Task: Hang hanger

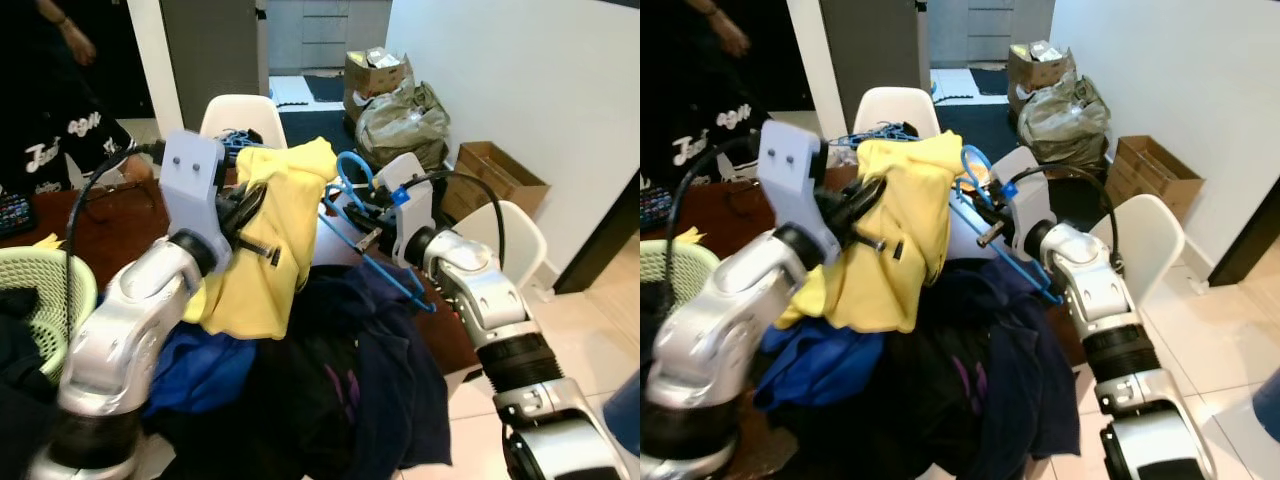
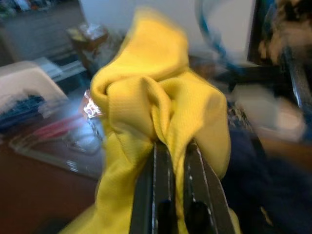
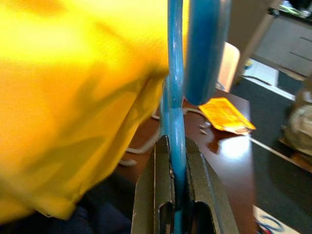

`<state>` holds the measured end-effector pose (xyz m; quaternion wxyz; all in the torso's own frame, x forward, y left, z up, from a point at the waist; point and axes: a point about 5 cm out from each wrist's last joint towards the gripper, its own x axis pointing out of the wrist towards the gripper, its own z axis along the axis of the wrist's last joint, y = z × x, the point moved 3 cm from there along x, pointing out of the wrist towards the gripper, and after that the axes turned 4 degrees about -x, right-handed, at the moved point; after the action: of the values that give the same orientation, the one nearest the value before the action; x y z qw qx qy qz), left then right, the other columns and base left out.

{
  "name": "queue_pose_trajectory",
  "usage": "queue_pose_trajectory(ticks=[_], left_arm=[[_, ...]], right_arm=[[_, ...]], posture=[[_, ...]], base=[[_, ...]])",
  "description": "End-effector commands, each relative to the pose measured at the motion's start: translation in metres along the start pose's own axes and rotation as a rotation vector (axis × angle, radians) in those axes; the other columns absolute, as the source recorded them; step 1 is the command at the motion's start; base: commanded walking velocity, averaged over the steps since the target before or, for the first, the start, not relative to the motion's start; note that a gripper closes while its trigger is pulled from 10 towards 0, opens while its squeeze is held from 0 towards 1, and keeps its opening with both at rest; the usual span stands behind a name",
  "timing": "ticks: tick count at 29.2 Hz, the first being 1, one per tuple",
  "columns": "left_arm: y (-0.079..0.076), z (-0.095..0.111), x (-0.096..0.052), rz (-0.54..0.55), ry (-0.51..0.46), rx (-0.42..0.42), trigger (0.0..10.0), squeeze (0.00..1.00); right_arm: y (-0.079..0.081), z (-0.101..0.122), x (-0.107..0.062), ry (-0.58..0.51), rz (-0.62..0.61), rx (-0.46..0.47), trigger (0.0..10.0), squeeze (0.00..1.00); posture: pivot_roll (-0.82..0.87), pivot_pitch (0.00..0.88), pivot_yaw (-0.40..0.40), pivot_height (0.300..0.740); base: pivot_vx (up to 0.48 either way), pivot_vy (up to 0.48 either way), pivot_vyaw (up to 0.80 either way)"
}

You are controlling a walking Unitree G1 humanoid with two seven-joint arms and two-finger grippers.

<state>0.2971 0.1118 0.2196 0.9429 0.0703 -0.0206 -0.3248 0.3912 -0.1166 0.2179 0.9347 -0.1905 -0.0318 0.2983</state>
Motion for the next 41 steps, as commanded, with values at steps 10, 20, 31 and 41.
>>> queue_pose_trajectory(ticks=[10, 20, 31, 41], left_arm=[[-0.09, -0.056, -0.072, -0.582, 0.329, 0.015, 0.0, 0.0], [-0.123, -0.075, -0.112, -0.801, 0.493, -0.079, 0.0, 0.0], [-0.101, -0.102, -0.132, -0.711, 0.684, -0.01, 0.0, 0.0], [-0.049, -0.098, -0.107, -0.363, 0.6, 0.066, 10.0, 1.0]], right_arm=[[-0.026, -0.018, -0.007, 0.111, -0.112, -0.037, 10.0, 0.0], [-0.028, -0.018, -0.007, 0.116, -0.12, -0.043, 10.0, 0.0], [-0.027, -0.018, -0.006, 0.117, -0.117, -0.052, 10.0, 0.0], [-0.028, -0.019, -0.006, 0.116, -0.12, -0.055, 10.0, 0.0]], posture=[[0.09, 0.0, -0.024, 0.74], [0.09, 0.0, -0.027, 0.74], [0.09, 0.0, -0.028, 0.74], [0.08, 0.0, -0.026, 0.74]], base=[[0.0, 0.0, 0.0], [0.0, 0.0, 0.0], [0.0, 0.0, 0.0], [0.0, 0.0, 0.0]])
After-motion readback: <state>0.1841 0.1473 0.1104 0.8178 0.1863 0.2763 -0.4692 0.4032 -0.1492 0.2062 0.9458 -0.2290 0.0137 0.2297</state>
